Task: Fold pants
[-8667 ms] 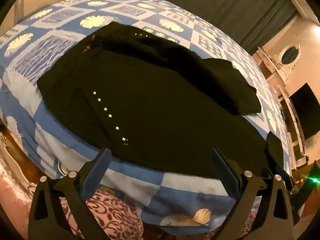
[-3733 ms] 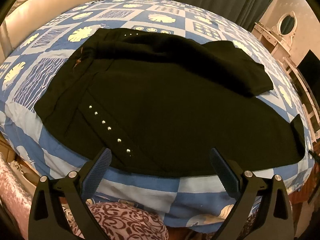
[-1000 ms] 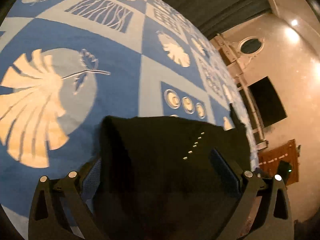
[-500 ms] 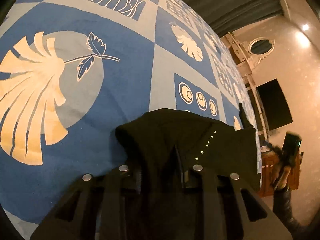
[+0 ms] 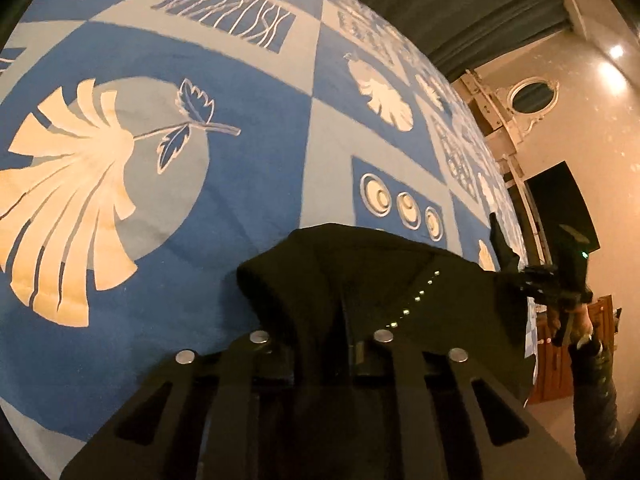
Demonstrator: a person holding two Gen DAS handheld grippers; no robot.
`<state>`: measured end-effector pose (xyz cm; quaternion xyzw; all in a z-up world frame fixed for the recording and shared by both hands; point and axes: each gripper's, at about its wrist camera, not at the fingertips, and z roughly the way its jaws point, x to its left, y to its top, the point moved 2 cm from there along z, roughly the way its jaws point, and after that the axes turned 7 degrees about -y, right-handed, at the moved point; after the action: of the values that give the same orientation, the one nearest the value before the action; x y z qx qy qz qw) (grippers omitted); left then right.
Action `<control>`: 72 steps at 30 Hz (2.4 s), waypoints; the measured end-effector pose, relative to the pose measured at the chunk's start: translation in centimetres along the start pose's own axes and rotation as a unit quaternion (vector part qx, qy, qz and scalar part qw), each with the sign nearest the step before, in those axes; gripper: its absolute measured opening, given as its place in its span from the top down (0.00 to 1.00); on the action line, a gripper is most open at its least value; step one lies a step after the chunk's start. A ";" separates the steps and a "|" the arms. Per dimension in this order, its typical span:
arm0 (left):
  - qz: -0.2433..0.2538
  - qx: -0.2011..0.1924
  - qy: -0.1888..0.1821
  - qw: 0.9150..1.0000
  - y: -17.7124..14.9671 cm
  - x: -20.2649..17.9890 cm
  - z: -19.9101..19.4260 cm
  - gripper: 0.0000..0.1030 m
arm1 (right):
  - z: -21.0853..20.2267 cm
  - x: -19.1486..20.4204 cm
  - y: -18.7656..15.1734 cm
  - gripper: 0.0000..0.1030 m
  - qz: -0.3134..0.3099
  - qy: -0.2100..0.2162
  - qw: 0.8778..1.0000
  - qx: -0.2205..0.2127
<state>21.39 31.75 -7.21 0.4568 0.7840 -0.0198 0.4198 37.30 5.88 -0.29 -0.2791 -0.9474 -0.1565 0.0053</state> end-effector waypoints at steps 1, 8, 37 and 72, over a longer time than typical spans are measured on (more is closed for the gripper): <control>0.003 -0.010 -0.007 1.000 -0.1 -0.3 -0.4 0.84 | -1.0 0.3 -0.5 0.85 0.001 -0.006 1.000 -0.018; 0.032 -0.097 -0.111 0.989 -2.2 -3.6 -6.2 0.84 | -12.1 5.6 -8.1 0.85 -0.024 -0.045 0.981 -0.185; -0.202 -0.162 -0.163 0.952 -27.9 -1.2 -14.2 0.23 | -8.9 10.1 -31.5 0.32 0.294 0.090 0.936 -0.173; -0.246 -0.219 0.035 0.944 -26.6 -2.4 -10.4 0.85 | -4.8 11.8 -27.4 0.59 0.238 -0.213 0.942 -0.100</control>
<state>-4.19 18.95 -8.25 0.1473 0.8711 0.0655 0.4639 12.40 -11.11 -2.57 -0.5225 -0.8117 -0.1817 -0.1872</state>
